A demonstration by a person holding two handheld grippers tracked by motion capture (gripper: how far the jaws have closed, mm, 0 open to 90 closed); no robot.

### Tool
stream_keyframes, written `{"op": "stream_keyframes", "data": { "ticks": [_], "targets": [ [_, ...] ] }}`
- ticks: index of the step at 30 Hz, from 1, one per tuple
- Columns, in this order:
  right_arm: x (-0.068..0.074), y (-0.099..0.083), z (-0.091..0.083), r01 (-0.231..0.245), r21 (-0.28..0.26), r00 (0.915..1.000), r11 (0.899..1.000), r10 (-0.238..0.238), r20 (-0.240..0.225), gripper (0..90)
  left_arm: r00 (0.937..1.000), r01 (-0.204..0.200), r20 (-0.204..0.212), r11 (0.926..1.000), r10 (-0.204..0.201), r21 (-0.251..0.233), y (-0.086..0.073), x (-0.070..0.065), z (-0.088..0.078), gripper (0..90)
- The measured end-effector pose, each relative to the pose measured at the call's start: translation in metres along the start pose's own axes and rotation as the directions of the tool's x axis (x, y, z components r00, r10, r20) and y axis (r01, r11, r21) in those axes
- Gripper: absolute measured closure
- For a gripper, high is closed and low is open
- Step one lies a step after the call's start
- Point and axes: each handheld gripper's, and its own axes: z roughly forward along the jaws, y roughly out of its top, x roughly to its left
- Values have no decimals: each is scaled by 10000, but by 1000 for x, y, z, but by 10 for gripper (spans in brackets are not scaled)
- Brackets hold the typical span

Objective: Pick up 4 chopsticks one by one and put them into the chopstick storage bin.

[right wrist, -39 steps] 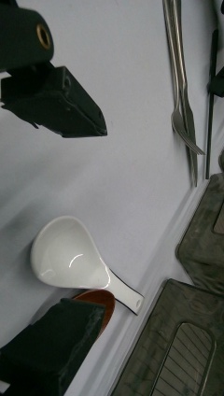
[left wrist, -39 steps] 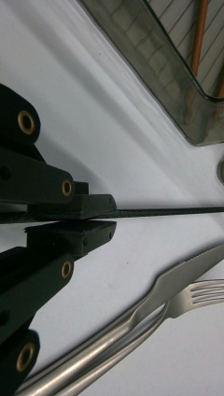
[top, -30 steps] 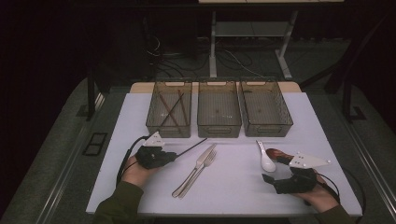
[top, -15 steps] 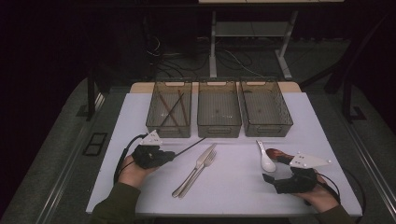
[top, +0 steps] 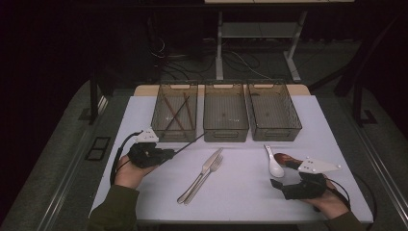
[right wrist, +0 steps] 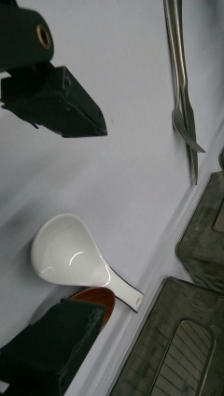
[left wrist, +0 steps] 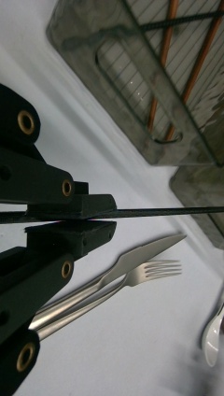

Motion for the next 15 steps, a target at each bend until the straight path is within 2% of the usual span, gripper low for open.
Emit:
{"op": "stream_keyframes", "data": {
  "ticks": [4,12,15],
  "targets": [
    [-1,0,-1,-15,24,10000,10000,15,47,122,9999,20,-120,10000,-21,-64,7,4,-1,855],
    [-1,0,-1,-52,-14,10000,10000,52,76,122,10000,44,-16,9999,-45,-131,21,15,3,855],
    [-1,0,-1,-57,-21,10000,10000,57,68,121,9998,169,-110,9996,-172,-228,27,19,3,855]
  ]
}}
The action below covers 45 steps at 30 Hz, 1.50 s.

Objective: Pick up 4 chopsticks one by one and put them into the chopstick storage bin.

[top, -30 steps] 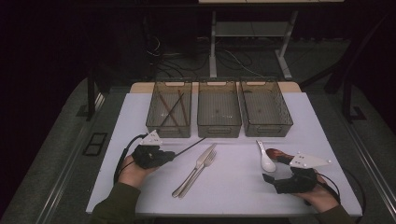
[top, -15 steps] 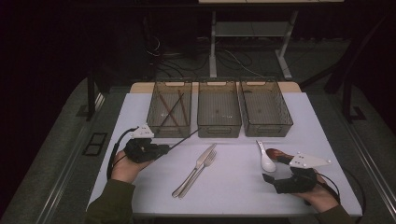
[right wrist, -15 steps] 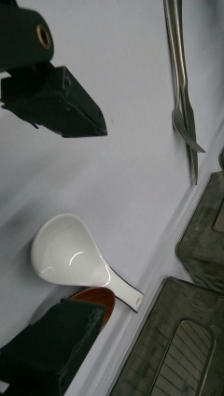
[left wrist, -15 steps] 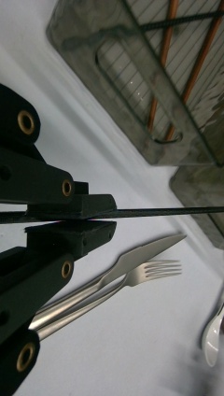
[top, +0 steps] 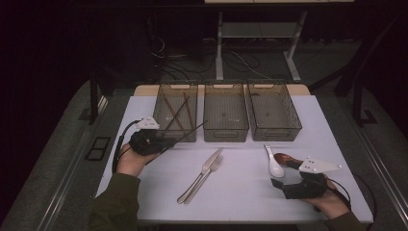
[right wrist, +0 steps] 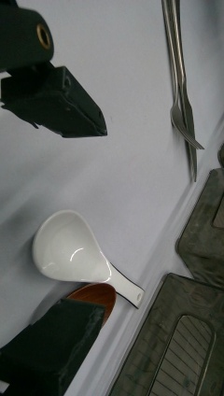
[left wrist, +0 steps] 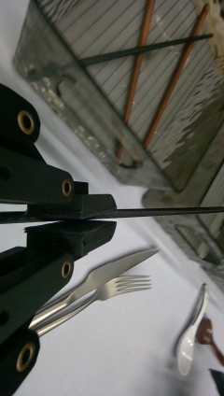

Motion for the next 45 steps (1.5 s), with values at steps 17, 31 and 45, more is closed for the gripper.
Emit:
{"op": "stream_keyframes", "data": {
  "ticks": [17,31,45],
  "targets": [
    [1,1,-1,0,-50,10000,10000,0,30,122,9960,494,-728,9985,-511,-242,30,32,3,855],
    [0,0,0,-11,-27,10000,10000,11,37,122,9890,716,-1276,9970,-749,-302,51,53,17,855],
    [-2,0,0,-153,-37,9998,9999,153,85,122,9735,1384,-1729,9876,-1495,-747,61,89,30,855]
  ]
}}
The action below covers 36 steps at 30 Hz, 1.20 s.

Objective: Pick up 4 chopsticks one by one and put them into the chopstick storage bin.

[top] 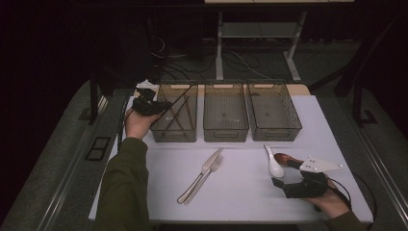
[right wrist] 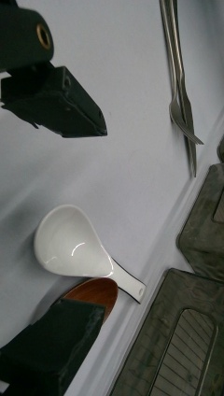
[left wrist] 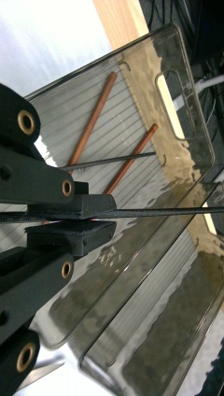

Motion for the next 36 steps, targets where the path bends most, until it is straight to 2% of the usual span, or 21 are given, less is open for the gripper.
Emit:
{"op": "stream_keyframes", "data": {
  "ticks": [3,6,12,20,21,22,27,30,33,36],
  "targets": [
    [0,0,1,35,51,10000,10000,-35,-37,122,9999,-68,-116,9999,69,132,1,5,7,855],
    [0,0,1,56,57,10000,10000,-56,-37,122,9996,233,-134,9997,-234,-53,-1,7,14,854],
    [-1,0,0,33,71,10000,10000,-33,-25,122,9987,429,-259,9991,-429,-6,-4,7,25,854],
    [0,0,0,84,38,10000,10000,-83,-36,122,9981,463,-419,9980,-445,437,-7,2,35,847],
    [0,0,0,67,54,10000,10000,-66,-44,122,9974,441,-595,9981,-414,438,-8,2,35,826],
    [0,0,0,77,54,10000,10000,-76,-41,122,9972,481,-592,9980,-456,418,-8,2,35,782],
    [0,0,0,78,43,10000,10000,-78,-29,122,9976,308,-630,9986,-282,420,-7,-1,32,698],
    [0,0,0,65,49,10000,10000,-65,-10,122,9987,161,-501,9988,-138,454,-6,-4,29,630],
    [0,0,0,91,60,10000,9999,-90,-11,122,9991,-187,-381,9989,203,423,-6,-9,24,569],
    [0,-1,1,107,62,9999,9999,-107,8,122,9994,-287,-159,9987,294,431,-8,-13,20,523]
  ]
}}
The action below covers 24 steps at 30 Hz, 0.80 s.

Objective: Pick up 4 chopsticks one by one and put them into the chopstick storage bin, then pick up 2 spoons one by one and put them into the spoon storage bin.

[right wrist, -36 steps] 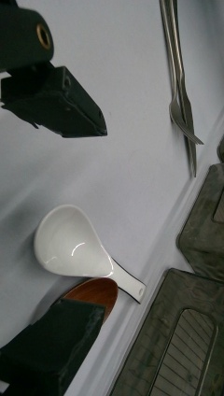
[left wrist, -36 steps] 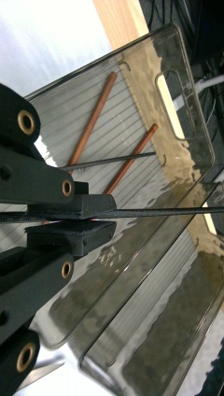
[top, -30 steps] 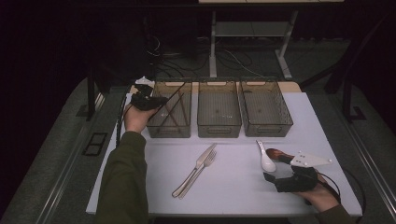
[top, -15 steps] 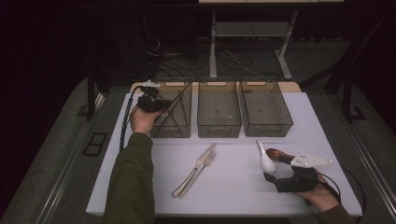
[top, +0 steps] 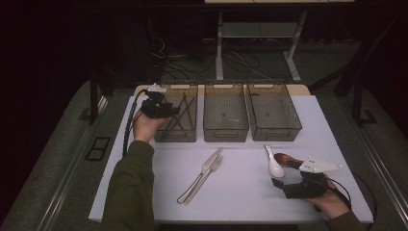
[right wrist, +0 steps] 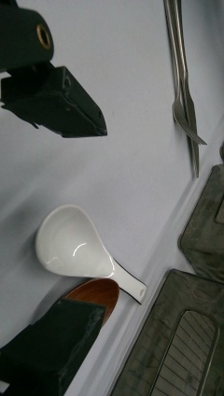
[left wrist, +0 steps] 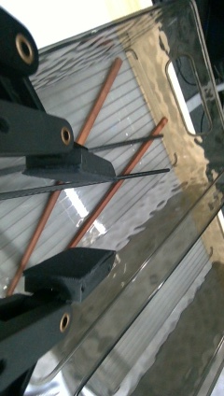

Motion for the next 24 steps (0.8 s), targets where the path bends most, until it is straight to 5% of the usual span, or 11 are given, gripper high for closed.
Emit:
{"op": "stream_keyframes", "data": {
  "ticks": [13,24],
  "targets": [
    [0,0,0,-28,0,10000,10000,28,49,122,9897,-771,1170,9960,819,-449,-8,-36,-23,453],
    [0,0,-1,-41,-15,10000,10000,41,43,122,9798,-1057,1642,9925,1146,-618,-38,-64,-31,394]
  ]
}}
